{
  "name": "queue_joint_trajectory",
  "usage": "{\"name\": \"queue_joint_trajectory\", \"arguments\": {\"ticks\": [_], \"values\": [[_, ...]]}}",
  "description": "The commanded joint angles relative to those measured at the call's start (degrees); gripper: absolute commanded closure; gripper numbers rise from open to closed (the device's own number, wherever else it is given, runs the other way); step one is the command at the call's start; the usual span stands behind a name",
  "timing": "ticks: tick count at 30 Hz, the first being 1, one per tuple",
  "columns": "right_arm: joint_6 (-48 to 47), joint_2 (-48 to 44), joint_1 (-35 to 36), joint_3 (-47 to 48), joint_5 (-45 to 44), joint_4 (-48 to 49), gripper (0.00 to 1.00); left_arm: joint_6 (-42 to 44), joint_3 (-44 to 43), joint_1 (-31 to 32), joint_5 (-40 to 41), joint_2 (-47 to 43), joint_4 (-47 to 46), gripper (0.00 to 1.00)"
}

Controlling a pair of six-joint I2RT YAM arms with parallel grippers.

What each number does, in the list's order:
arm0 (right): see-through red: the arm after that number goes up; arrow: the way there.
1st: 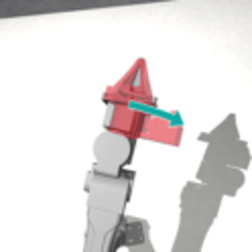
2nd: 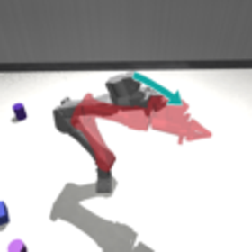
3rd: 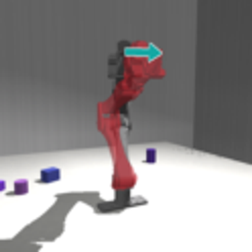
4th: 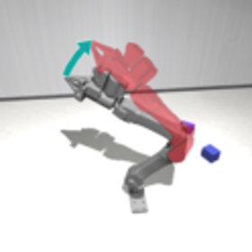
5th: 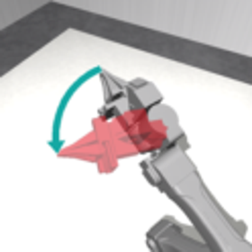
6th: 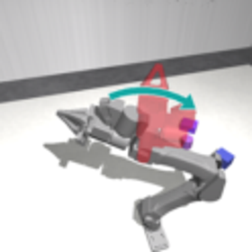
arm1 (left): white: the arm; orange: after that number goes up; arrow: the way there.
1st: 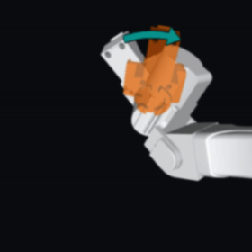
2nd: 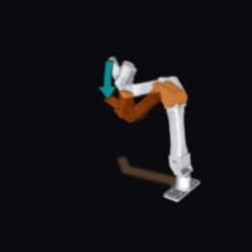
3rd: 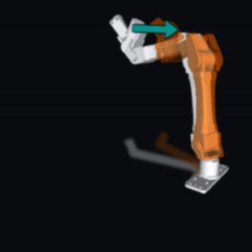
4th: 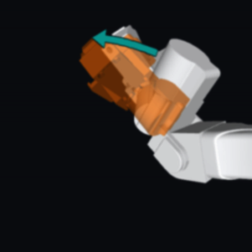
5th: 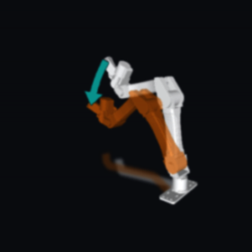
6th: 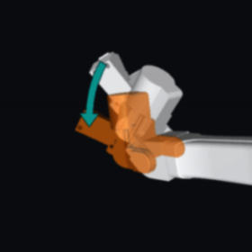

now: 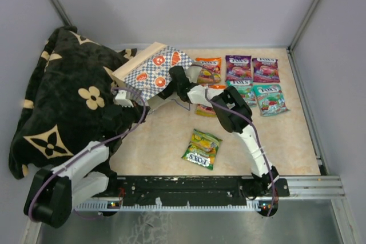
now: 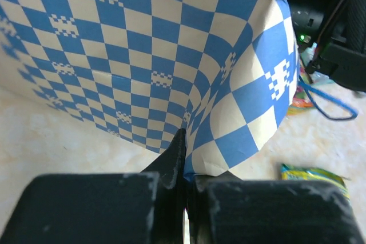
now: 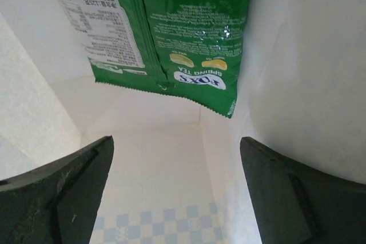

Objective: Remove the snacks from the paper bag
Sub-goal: Adjust the snack in the paper bag.

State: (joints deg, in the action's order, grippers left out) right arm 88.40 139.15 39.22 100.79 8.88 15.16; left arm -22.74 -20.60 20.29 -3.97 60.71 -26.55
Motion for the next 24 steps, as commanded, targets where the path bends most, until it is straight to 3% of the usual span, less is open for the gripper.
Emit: {"name": "queue_joint_trajectory", "arguments": {"ticks": [1,8,14,19,24], "values": [[-5.75,-5.10,-1.19,-6.63,-2.86,-5.49,0.07,-2.17,2.30,0.97,-8.11,-8.69,8.52,1.00],[-10.87,-6.92,2.72,-9.26,-6.08,-7.81,0.08,-4.68,5.90,11.16,-3.80,-15.30,17.39,1.00],[-13.33,-3.13,4.62,-5.83,-5.50,-7.54,0.27,-4.61,6.19,12.84,-2.73,-16.79,21.48,1.00],[-13.48,-0.98,5.23,-3.96,-0.32,0.31,0.58,-5.65,6.80,12.83,-2.08,-18.04,21.70,1.00],[-17.10,-0.93,5.43,-1.63,3.29,3.39,1.00,-6.26,7.52,12.77,0.14,-18.91,22.30,1.00]]}}
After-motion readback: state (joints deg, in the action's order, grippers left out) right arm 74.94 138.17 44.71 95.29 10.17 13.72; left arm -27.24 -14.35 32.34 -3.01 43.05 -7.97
